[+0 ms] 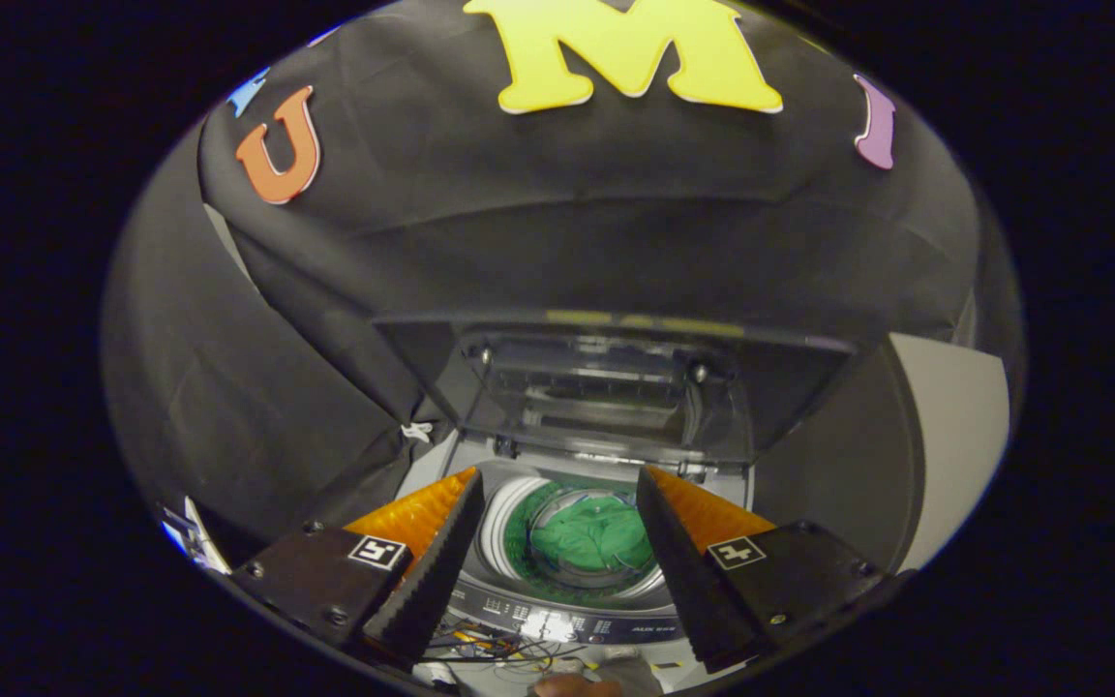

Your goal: Put the clothes into the washing machine and then close the washing machine lid.

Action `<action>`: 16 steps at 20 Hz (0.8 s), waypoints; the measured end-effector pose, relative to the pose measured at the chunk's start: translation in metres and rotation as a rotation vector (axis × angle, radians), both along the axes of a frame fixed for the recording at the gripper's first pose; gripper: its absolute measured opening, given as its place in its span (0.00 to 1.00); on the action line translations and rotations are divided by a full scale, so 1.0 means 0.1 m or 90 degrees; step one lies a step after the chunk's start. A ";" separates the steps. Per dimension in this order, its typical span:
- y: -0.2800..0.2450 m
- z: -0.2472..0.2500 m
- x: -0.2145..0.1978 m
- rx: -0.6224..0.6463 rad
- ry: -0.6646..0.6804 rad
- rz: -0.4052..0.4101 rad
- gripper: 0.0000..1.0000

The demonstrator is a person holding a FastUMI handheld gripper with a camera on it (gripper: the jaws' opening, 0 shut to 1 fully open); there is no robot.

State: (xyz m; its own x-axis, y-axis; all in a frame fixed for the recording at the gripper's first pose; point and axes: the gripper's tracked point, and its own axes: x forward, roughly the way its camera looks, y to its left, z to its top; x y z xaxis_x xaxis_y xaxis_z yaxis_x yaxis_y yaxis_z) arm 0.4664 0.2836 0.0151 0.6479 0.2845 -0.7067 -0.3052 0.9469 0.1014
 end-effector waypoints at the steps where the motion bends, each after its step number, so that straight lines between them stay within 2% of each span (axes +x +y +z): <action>1: 0.00 0.13 0.04 -0.001 -0.012 0.000 0.98; 7: 0.07 0.59 0.22 0.000 -0.055 -0.002 0.98; 16: 0.19 0.46 0.89 0.017 -0.058 -0.022 0.98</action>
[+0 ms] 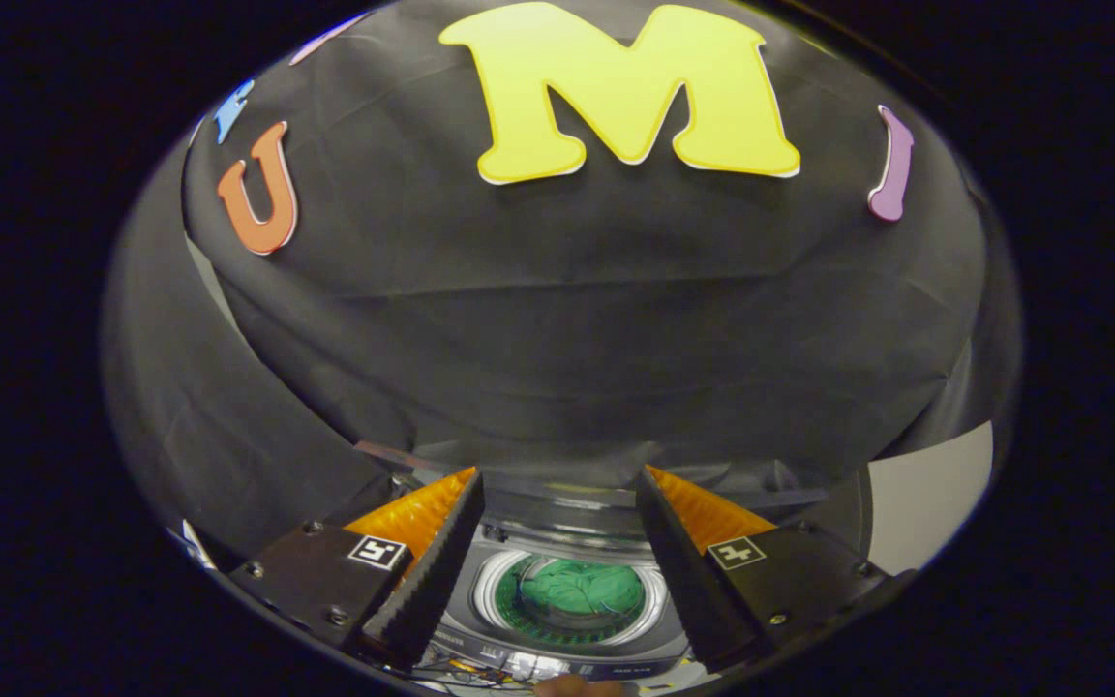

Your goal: Put the clothes into the washing machine and then close the washing machine lid.

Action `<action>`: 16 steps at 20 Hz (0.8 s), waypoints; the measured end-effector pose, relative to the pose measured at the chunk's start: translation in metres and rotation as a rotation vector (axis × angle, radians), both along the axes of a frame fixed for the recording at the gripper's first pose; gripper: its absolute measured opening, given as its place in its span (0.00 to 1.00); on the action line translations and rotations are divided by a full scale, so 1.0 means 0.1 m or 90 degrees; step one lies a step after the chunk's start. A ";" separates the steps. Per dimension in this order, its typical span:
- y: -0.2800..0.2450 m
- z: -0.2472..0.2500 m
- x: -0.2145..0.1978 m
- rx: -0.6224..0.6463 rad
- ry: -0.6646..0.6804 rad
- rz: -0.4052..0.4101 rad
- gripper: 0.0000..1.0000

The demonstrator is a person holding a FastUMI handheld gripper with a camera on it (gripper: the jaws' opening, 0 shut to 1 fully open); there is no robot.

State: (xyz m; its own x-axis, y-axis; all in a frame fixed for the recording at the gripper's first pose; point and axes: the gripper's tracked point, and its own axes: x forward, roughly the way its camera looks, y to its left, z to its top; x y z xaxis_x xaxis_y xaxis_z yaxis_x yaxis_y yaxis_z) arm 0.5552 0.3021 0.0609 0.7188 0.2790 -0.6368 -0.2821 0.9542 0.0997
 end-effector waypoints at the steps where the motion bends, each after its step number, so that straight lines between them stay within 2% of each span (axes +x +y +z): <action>1: 0.00 -0.03 0.09 0.003 0.001 -0.007 0.98; 7: 0.06 -0.23 0.40 0.015 0.019 -0.029 0.98; 16: 0.04 -0.40 0.51 0.009 0.022 -0.039 0.98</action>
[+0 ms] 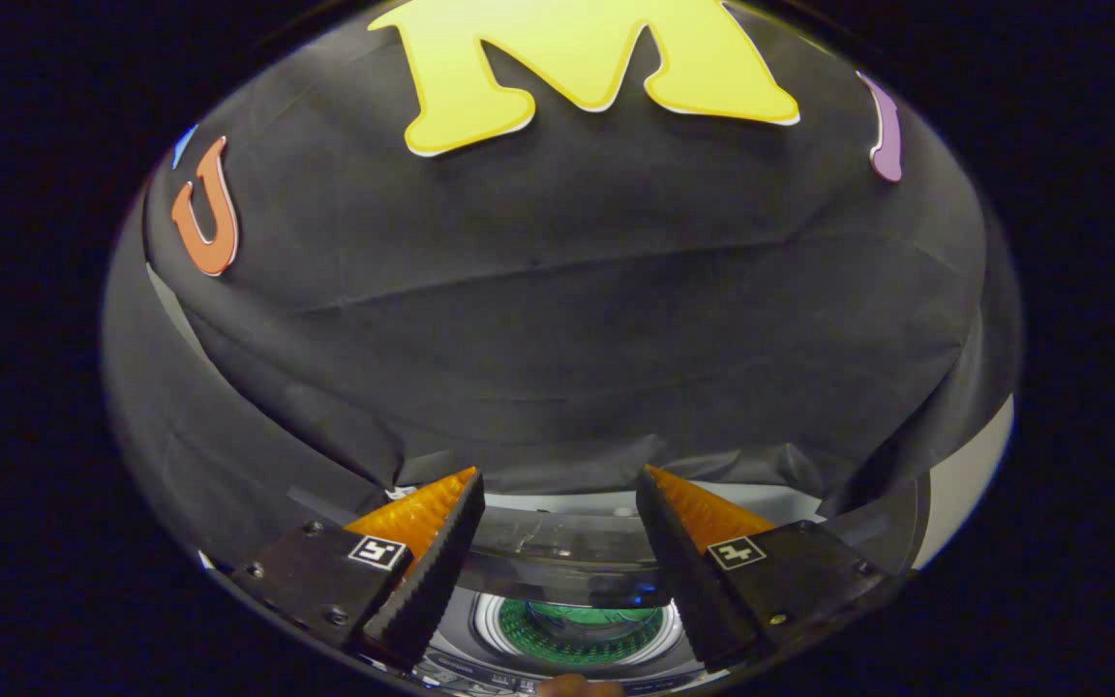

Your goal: Put the clothes into the washing machine and then close the washing machine lid.

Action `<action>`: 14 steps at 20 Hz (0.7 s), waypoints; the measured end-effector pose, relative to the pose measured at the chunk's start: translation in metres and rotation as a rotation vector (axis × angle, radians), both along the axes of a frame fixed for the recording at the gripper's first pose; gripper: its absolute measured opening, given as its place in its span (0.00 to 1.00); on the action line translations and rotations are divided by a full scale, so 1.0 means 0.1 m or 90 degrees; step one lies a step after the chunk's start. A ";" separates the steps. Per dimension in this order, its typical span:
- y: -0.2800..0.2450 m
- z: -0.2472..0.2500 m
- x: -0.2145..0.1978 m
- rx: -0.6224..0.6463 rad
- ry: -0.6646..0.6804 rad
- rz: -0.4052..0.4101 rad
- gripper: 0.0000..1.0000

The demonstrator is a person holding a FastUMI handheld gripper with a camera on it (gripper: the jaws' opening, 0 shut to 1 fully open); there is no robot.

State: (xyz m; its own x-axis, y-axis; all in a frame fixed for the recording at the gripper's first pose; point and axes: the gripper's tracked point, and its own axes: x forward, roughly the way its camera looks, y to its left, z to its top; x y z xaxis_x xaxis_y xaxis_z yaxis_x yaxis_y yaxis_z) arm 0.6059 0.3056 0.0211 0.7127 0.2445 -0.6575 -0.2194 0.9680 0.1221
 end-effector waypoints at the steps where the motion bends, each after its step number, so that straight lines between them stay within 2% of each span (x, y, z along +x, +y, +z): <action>1: -0.01 -0.01 0.00 -0.002 -0.001 0.000 0.98; 8: -0.01 -0.02 -0.05 -0.003 -0.021 0.007 0.98; 14: -0.02 0.01 -0.10 -0.003 -0.076 0.015 0.98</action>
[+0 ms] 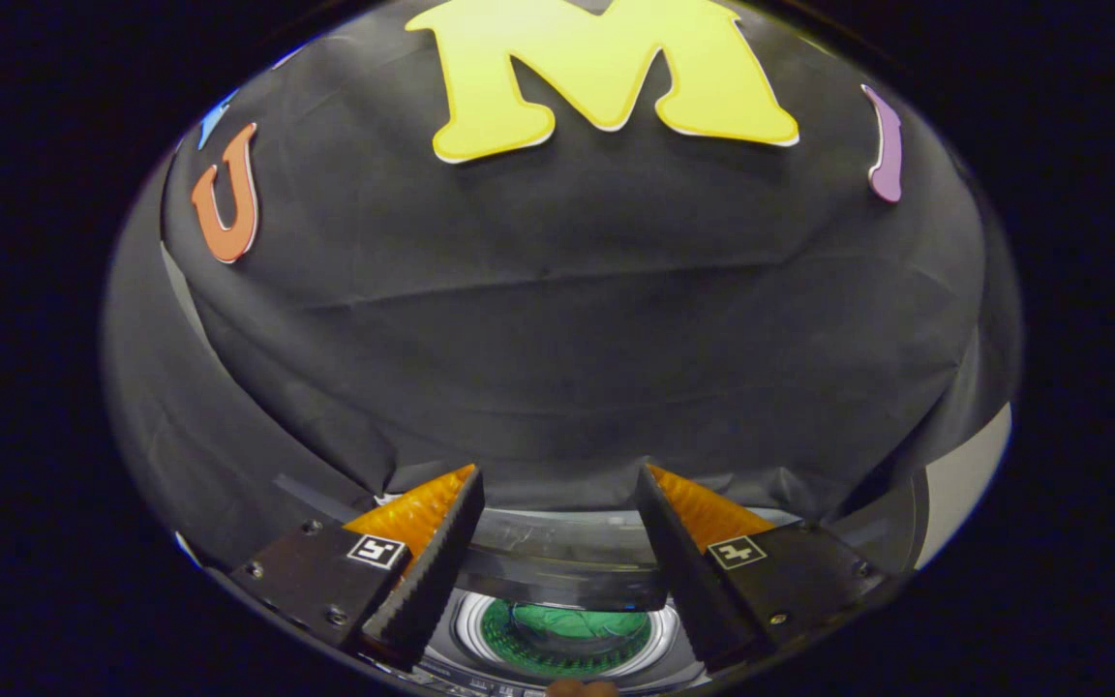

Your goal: Put the clothes into the washing machine and then close the washing machine lid.

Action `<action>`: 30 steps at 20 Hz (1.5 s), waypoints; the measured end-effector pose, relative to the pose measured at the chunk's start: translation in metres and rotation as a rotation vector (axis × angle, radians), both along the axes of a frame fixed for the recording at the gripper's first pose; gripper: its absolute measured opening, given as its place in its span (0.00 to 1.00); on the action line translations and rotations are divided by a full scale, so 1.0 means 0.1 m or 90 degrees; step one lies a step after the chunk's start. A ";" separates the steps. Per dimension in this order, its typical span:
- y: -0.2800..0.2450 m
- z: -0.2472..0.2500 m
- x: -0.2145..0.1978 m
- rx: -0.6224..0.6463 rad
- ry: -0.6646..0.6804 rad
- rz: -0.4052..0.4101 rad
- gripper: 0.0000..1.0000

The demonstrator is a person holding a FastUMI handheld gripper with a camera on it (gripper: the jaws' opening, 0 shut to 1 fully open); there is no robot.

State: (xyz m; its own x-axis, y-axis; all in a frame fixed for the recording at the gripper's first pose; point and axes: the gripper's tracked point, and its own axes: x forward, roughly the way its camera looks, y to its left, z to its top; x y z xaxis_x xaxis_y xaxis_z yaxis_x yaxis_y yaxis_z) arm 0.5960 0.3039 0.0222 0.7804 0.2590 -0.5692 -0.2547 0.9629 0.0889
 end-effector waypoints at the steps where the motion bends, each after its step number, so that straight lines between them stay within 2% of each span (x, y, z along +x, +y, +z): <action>1: 0.00 0.00 -0.01 0.000 -0.008 0.002 0.99; 30: -0.08 -0.12 -0.79 0.013 -0.137 0.009 0.98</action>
